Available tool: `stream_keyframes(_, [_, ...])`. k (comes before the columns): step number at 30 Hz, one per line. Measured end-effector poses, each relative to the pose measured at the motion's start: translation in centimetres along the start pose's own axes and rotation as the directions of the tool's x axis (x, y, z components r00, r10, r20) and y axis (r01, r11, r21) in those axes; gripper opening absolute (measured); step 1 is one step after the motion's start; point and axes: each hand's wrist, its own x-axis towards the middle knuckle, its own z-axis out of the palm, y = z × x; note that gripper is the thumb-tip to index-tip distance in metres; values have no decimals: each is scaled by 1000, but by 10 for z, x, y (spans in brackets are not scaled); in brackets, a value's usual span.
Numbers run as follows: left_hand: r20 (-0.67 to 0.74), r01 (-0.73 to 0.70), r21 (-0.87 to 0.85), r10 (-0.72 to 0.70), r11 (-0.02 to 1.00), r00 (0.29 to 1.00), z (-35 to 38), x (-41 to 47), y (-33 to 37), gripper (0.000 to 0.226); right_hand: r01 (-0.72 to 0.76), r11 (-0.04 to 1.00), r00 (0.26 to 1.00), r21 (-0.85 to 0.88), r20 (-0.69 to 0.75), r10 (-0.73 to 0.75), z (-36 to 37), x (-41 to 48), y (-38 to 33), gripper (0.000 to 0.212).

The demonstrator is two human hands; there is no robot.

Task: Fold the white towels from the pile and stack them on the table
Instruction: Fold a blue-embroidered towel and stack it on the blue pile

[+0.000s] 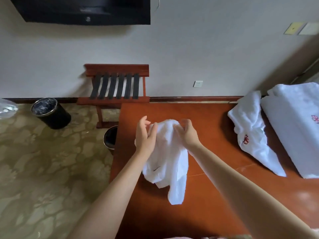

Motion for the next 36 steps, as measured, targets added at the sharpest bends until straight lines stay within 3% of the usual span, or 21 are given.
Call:
stream_keyframes(3, [106,83,72,-91,994,990,13,-3,-22,46,-44,924,999,-379,-2,47,-6,1,27,51])
stream_keyframes(7, [363,143,286,-245,948,899,16,-13,-55,35,158,812,980,-562,-12,-199,-12,-6,43,50])
stream_keyframes(9, [369,82,431,-258,899,893,14,-15,-67,39,267,768,963,-583,124,-240,-7,-6,50,54])
stream_keyframes(12, [324,104,466,-279,879,904,8,-22,-75,35,282,705,907,-650,420,24,4,-7,69,75])
stream_keyframes(15, [299,110,599,-349,793,888,0,-25,-86,28,218,685,858,-695,471,205,5,-7,94,75])
stream_keyframes(18, [257,155,612,-380,776,888,-11,-27,-93,18,152,757,854,-636,469,223,-6,-4,110,63])
stream_keyframes(21, [110,245,564,-365,789,924,-19,-26,-90,20,145,756,865,-638,452,216,-17,3,111,43])
stream_keyframes(23, [36,249,532,-316,809,948,-20,-23,-80,17,107,808,902,-580,398,166,-17,8,106,27])
stream_keyframes(25, [-9,238,446,-262,863,965,-18,-19,-62,20,65,870,951,-488,294,94,-15,12,94,39])
stream_keyframes(28, [-85,205,196,-192,959,978,-13,-13,-25,24,149,917,985,-370,136,-105,-10,17,65,47])
stream_keyframes(30, [-103,146,44,-141,988,985,-12,-10,5,27,247,943,966,-224,129,-223,-5,20,37,44])
stream_keyframes(33, [-93,44,-85,-52,995,994,-17,-6,53,35,366,927,897,82,233,-375,-5,19,-12,62])
stream_keyframes(36, [-62,-78,-97,72,992,995,-28,-2,96,37,326,884,790,334,417,-449,-15,15,-57,70])
